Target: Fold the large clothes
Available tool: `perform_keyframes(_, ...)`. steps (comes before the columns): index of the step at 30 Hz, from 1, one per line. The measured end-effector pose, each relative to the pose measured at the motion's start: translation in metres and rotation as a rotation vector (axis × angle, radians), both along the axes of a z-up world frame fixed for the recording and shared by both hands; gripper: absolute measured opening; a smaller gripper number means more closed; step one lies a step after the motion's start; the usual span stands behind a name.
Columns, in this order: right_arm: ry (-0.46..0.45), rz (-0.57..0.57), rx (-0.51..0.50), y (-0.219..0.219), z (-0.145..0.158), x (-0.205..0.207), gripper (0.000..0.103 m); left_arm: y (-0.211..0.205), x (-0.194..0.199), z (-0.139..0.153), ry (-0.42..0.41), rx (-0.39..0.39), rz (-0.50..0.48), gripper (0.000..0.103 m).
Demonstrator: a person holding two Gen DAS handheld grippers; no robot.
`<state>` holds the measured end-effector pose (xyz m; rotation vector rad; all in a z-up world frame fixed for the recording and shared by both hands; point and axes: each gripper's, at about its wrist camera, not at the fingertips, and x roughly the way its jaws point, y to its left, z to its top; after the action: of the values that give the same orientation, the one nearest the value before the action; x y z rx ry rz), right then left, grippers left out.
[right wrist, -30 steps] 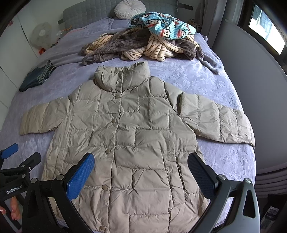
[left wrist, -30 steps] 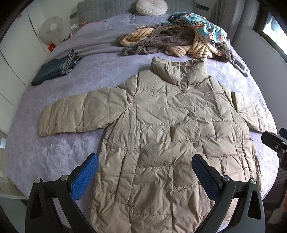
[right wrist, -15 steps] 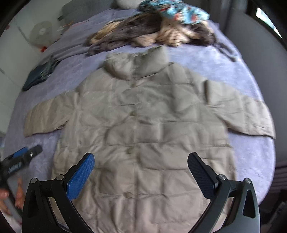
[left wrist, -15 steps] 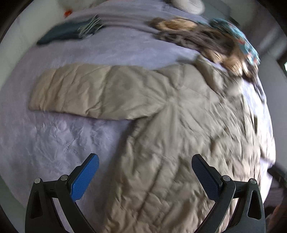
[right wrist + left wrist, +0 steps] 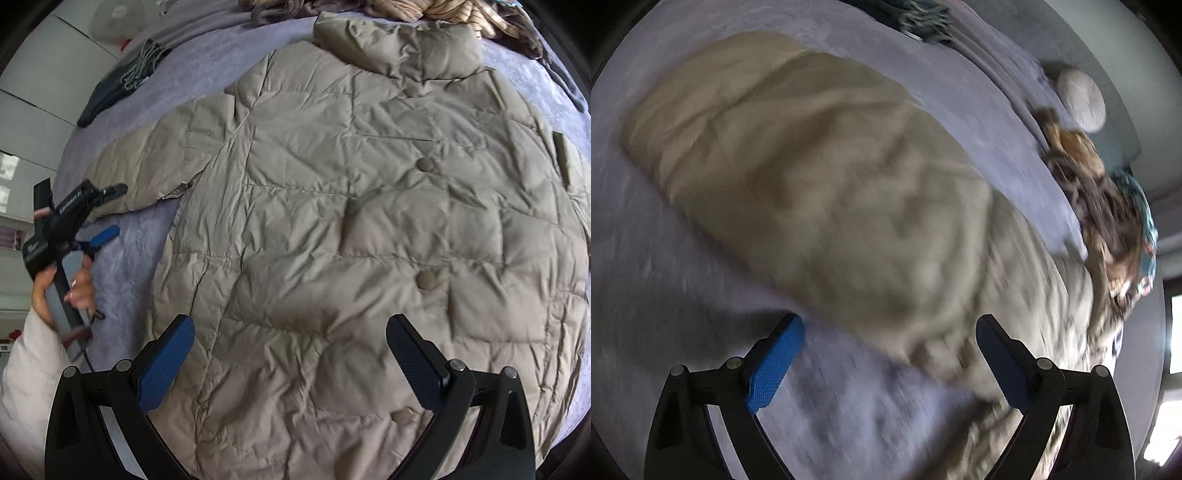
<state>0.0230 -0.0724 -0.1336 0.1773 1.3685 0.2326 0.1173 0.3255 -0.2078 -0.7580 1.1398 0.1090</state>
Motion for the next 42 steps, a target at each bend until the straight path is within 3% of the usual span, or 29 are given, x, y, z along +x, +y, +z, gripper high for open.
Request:
perform_keyframes(5, -0.013, -0.002, 0.017, 0.014, -0.021, 0.019, 0.103, 0.036, 0.022, -0.009, -0.048, -0.004, 0.061, 0.076)
perform_keyframes(6, -0.014, -0.004, 0.02, 0.018, -0.026, 0.025, 0.103, 0.041, 0.026, -0.009, -0.056, 0.013, 0.06, 0.063)
perform_keyframes(7, -0.017, -0.004, 0.027, 0.021, -0.029, 0.03, 0.103, 0.042, 0.031, -0.008, -0.066, 0.026, 0.055, 0.038)
perform_keyframes(9, -0.041, -0.001, 0.046, 0.029, -0.031, 0.042, 0.103, 0.05, 0.039, -0.004, -0.092, 0.048, 0.04, 0.009)
perform_keyframes(10, -0.052, 0.001, 0.055, 0.032, -0.032, 0.046, 0.103, 0.054, 0.04, -0.001, -0.098, 0.057, 0.042, 0.008)
perform_keyframes(15, -0.123, -0.018, 0.131, 0.053, -0.034, 0.08, 0.103, 0.045, 0.032, 0.043, -0.164, 0.258, -0.009, 0.007)
perform_keyframes(16, -0.138, -0.028, 0.158, 0.056, -0.034, 0.087, 0.096, 0.038, 0.029, 0.056, -0.183, 0.314, -0.033, 0.007)
perform_keyframes(17, -0.155, -0.042, 0.191, 0.059, -0.034, 0.094, 0.075, 0.03, 0.029, 0.064, -0.197, 0.35, -0.05, 0.007)
perform_keyframes(18, -0.16, -0.053, 0.217, 0.063, -0.035, 0.102, 0.061, 0.023, 0.026, 0.077, -0.221, 0.399, -0.074, 0.007)
perform_keyframes(19, -0.156, -0.07, 0.253, 0.067, -0.04, 0.111, 0.033, 0.015, 0.024, 0.09, -0.245, 0.446, -0.097, 0.007)
perform_keyframes(20, -0.143, -0.087, 0.294, 0.07, -0.047, 0.121, 0.018, 0.006, 0.022, 0.101, -0.269, 0.48, -0.117, 0.007)
perform_keyframes(24, -0.098, -0.1, 0.439, 0.089, -0.073, 0.141, 0.013, -0.031, 0.02, 0.144, -0.375, 0.534, -0.215, 0.007)
perform_keyframes(30, -0.007, -0.085, 0.5, 0.103, -0.11, 0.147, 0.008, -0.116, 0.032, 0.176, -0.449, 0.435, -0.438, 0.007)
perform_keyframes(35, 0.043, -0.104, 0.584, 0.074, -0.107, 0.136, 0.007, -0.202, 0.04, 0.18, -0.491, 0.379, -0.594, 0.007)
perform_keyframes(38, 0.034, -0.164, 0.517, 0.029, -0.086, 0.113, 0.007, -0.253, 0.037, 0.168, -0.471, 0.381, -0.665, 0.007)
perform_keyframes(42, -0.058, -0.258, 0.343, -0.052, -0.053, 0.072, 0.009, -0.321, 0.032, 0.128, -0.408, 0.442, -0.775, 0.007)
